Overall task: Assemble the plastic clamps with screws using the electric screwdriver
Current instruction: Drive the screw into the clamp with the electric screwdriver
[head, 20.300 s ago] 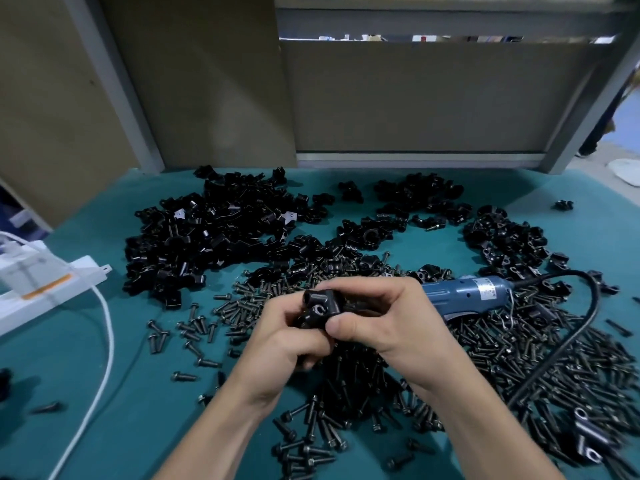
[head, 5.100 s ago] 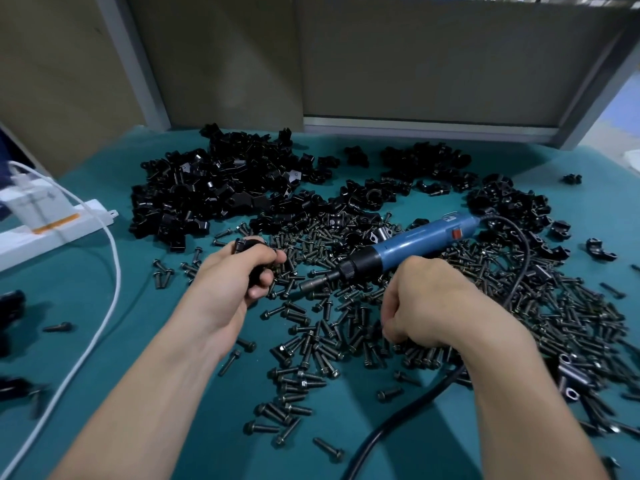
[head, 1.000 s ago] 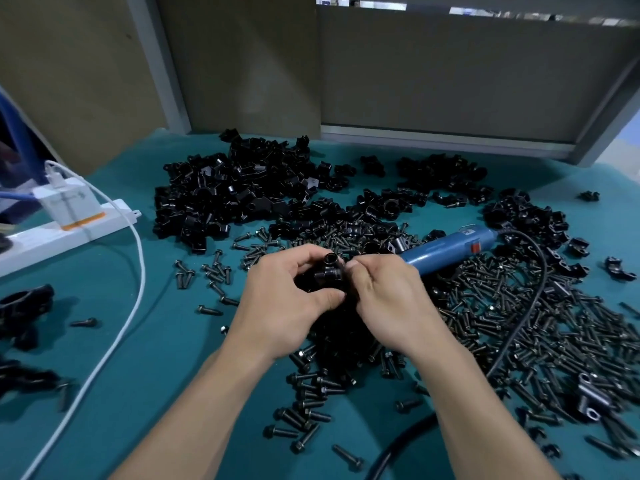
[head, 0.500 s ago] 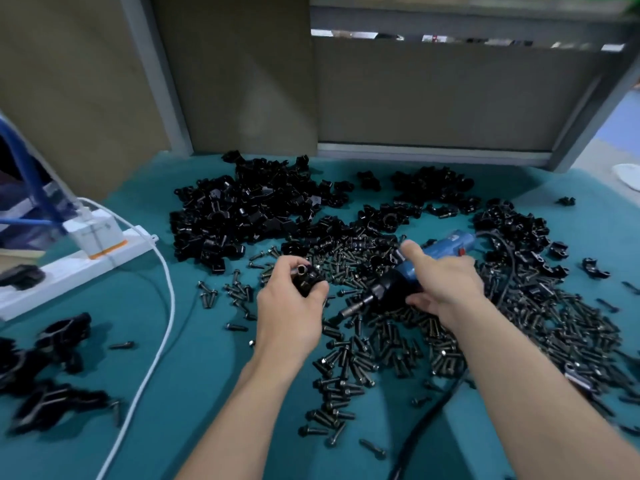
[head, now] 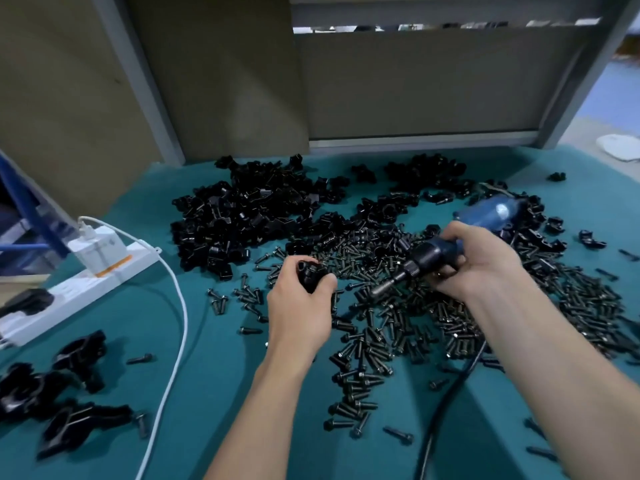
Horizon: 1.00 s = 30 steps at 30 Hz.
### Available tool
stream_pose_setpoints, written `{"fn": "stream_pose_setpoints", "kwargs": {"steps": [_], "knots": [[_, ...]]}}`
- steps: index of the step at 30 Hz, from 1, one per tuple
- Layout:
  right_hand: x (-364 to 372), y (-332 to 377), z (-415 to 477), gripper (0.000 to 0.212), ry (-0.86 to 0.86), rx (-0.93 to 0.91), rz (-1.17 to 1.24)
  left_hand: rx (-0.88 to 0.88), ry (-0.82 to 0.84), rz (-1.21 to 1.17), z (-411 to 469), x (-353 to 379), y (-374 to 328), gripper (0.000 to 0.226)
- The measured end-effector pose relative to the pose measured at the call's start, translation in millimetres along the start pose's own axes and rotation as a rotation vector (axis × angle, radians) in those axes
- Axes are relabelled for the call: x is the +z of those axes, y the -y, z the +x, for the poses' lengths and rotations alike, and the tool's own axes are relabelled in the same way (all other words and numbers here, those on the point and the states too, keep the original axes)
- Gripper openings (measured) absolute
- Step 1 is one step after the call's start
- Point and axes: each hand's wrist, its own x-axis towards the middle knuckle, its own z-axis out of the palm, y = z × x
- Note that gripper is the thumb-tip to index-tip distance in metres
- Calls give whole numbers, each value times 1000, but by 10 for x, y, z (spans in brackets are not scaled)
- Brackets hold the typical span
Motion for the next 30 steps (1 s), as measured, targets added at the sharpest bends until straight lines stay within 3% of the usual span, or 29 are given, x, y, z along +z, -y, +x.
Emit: {"fn": "stream_pose_setpoints", "kwargs": {"steps": [6,11,16,20,26,29,30], "knots": [[-163,-22,61,20,352,-60,230,3,36,-10,19,18,-5,17],[-167,-94,130,48,471,-61,264,34,66,57,41,0,57,16],[-135,-113,167,23,610,108,451,111,98,121,28,12,55,15],[-170,-94,199,31,578,203,432,160,121,140,-2,1,60,19],[-114,-181,262,18,327,22,453,183,278,161,5,11,78,26],[-171,-180,311,45,362,29,608,217,380,191,-5,20,81,24],[-192,-179,319,45,379,16,617,233,401,208,-13,29,86,25]]}}
